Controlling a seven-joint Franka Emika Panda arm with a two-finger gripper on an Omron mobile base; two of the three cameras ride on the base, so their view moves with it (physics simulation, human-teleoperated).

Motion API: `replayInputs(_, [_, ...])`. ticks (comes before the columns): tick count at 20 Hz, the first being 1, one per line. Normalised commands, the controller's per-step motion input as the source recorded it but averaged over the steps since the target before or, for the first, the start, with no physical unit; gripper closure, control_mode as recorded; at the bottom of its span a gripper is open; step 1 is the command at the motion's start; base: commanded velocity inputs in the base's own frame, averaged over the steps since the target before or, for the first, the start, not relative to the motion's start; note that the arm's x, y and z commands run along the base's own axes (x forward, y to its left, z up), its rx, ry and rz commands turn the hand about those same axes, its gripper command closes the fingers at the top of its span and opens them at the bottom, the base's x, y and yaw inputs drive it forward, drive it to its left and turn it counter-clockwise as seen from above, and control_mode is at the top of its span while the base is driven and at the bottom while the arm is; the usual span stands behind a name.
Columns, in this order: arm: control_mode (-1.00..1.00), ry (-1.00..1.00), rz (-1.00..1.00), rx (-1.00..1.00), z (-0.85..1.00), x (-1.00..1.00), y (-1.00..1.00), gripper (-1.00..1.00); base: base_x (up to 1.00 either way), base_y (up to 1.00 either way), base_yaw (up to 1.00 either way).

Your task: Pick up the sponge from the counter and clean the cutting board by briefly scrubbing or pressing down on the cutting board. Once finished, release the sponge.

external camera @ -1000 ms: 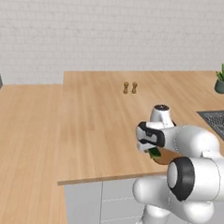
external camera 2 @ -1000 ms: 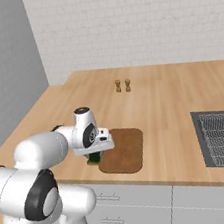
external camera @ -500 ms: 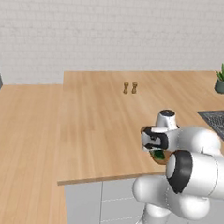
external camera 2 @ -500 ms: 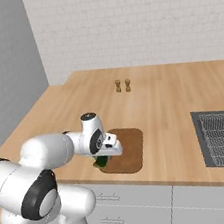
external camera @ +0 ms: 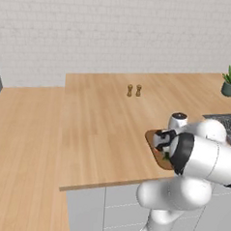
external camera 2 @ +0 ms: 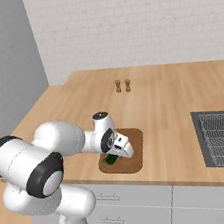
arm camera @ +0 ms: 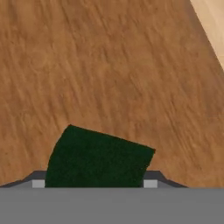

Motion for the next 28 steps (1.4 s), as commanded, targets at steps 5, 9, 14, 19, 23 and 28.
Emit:
replayInputs(5, [-1.00,0.01,-0.30,0.02,0.04,0.33,-0.61,1.00,0.00,0.00,0.00])
replayInputs(9, [-1.00,0.00,-0.38,0.00,0.00,0.31,-0.59,1.00,0.00,0.00,0.00])
replayInputs(14, [-1.00,0.09,-0.55,0.02,0.00,0.23,-0.41,1.00,0.00,0.00,0.00])
replayInputs(19, [-1.00,0.06,-0.56,0.00,0.00,0.18,-0.21,1.00,0.00,0.00,0.00])
replayInputs(23, [-1.00,0.01,-0.48,0.00,0.14,0.16,-0.16,1.00,0.00,0.00,0.00])
replayInputs(28, [-1.00,-0.08,-0.37,0.00,0.04,0.22,-0.22,1.00,0.00,0.00,0.00])
